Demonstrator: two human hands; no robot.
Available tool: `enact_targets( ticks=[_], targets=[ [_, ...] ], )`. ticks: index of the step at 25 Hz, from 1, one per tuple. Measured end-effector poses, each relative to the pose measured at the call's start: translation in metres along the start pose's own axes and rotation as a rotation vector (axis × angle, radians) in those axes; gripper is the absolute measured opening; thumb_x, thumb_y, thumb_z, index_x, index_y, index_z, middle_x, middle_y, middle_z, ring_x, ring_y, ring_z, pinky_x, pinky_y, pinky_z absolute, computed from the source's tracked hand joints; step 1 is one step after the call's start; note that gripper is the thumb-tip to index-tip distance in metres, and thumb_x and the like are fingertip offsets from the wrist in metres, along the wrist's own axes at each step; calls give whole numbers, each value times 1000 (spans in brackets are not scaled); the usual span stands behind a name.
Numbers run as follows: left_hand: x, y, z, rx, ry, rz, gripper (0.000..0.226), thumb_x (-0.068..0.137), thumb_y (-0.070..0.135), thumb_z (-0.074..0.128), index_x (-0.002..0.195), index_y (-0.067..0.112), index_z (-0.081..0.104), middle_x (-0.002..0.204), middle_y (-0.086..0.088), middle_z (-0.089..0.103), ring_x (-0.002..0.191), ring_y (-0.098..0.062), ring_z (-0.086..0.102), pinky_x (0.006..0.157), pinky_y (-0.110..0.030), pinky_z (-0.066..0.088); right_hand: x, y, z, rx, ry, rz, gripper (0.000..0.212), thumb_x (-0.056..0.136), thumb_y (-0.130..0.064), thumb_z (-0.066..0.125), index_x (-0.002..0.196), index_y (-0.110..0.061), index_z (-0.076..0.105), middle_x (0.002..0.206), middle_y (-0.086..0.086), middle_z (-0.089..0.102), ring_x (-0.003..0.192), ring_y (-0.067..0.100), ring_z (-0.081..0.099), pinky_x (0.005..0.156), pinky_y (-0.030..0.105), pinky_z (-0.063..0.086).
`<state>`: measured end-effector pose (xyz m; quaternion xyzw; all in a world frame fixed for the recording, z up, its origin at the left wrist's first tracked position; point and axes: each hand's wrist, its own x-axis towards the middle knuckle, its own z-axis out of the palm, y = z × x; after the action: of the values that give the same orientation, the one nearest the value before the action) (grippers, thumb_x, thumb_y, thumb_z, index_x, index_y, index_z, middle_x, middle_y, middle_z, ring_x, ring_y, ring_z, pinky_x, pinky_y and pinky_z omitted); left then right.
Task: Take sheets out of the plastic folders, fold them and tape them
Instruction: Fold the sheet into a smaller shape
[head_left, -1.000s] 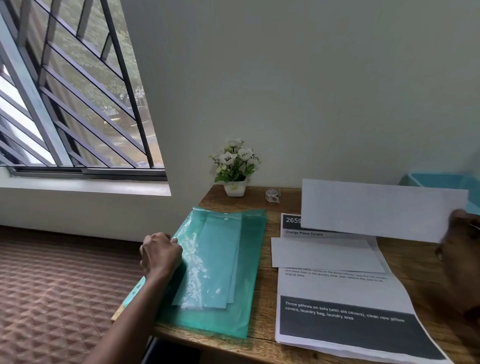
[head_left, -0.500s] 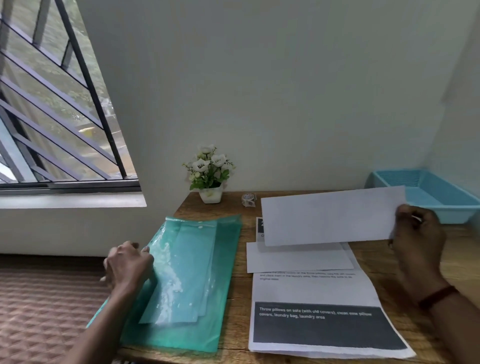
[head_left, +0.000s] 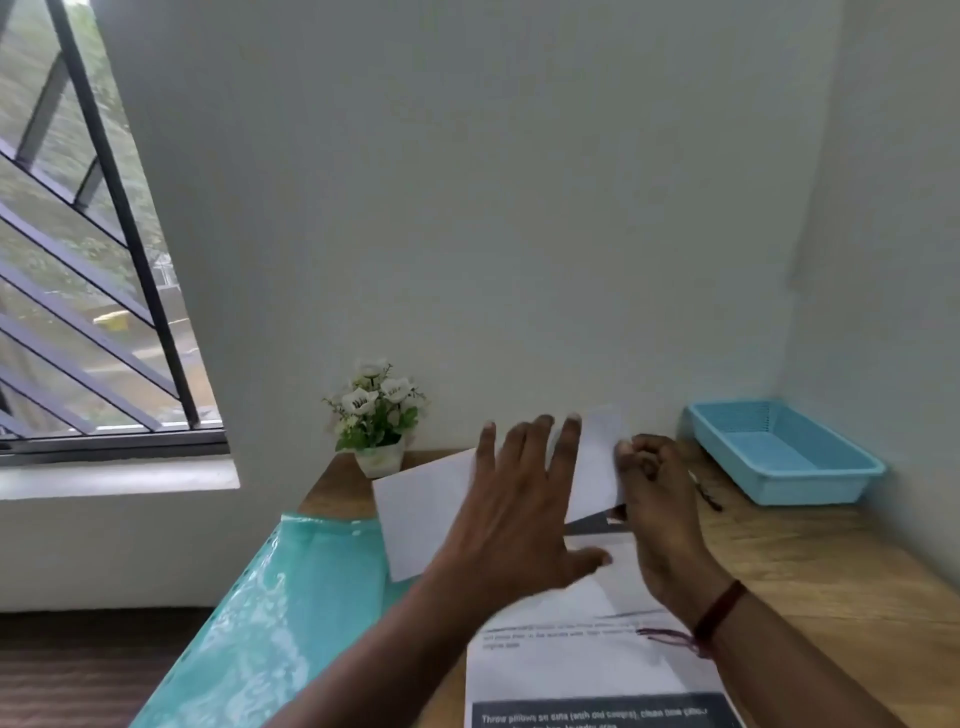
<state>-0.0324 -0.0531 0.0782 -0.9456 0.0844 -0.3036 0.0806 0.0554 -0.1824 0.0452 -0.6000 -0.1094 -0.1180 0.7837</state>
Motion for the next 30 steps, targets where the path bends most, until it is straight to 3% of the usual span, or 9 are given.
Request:
enact_targets(
  ticks=[4, 7, 11, 15, 18, 22, 24, 27, 30],
  targets=[
    [-5, 0, 25, 93, -77, -121, 121, 59, 67, 67, 153, 8, 17, 151, -21, 32, 137, -42, 33, 110, -70, 17, -5, 6, 12, 31, -101, 62, 8, 97, -26, 55, 97, -18, 57, 93, 11, 62, 79, 22, 61, 59, 35, 53],
    [-11, -10, 33, 76, -47, -143, 113, 62, 62, 62, 152, 8, 20, 145, -22, 39, 134, -41, 37, 112, -69, 15, -4, 14, 8, 64, -134, 111, 15, 97, -27, 56, 101, -13, 56, 101, 13, 64, 90, 29, 65, 65, 47, 60],
    [-14, -23, 43, 56, -1, -147, 107, 64, 61, 61, 150, 8, 26, 132, -16, 47, 123, -36, 46, 115, -66, 8, 1, 16, -4, 92, -207, 174, 17, 93, -23, 61, 103, -10, 57, 100, 13, 66, 85, 22, 64, 55, 31, 55],
    [-19, -36, 46, 26, 13, -156, 108, 63, 59, 64, 150, 9, 25, 129, -12, 45, 124, -33, 43, 115, -66, 9, 15, 17, -17, 118, -225, 203, 30, 83, -7, 72, 111, -8, 60, 99, 14, 70, 88, 26, 66, 54, 30, 54],
    [-20, -40, 45, 3, -23, -158, 107, 62, 60, 64, 149, 11, 25, 128, -9, 45, 125, -30, 43, 115, -66, 7, 20, 14, -21, 72, -239, 143, 34, 78, 3, 74, 107, -9, 62, 82, 10, 63, 80, 23, 62, 54, 29, 54],
    [-21, -44, 35, -22, -127, -150, 99, 66, 63, 53, 149, 17, 25, 130, -3, 43, 130, -26, 39, 117, -62, -5, 14, 2, -21, -168, -299, -128, 26, 80, 3, 72, 96, -17, 66, 69, 0, 57, 70, 11, 57, 63, 26, 52],
    [-22, -48, 27, -46, -203, -140, 95, 69, 62, 48, 151, 24, 19, 136, 5, 36, 136, -21, 29, 117, -58, -13, 10, -6, -23, -249, -393, -198, 27, 86, 3, 65, 90, -23, 72, 79, 0, 65, 75, 7, 61, 66, 26, 52],
    [-22, -53, 16, -156, -272, -136, 87, 73, 54, 54, 150, 32, 20, 138, 12, 33, 138, -13, 21, 116, -50, -21, 7, -18, -29, -167, -536, -90, 51, 89, 14, 47, 84, -24, 80, 94, -8, 75, 85, 4, 66, 71, 19, 55],
    [-21, -53, 4, -288, -338, -112, 87, 77, 43, 62, 151, 32, 18, 146, 12, 29, 143, -11, 13, 114, -38, -23, 8, -23, -32, -267, -620, -202, 50, 90, 16, 49, 101, -26, 75, 102, -14, 74, 96, 6, 69, 83, 20, 55]
  ],
)
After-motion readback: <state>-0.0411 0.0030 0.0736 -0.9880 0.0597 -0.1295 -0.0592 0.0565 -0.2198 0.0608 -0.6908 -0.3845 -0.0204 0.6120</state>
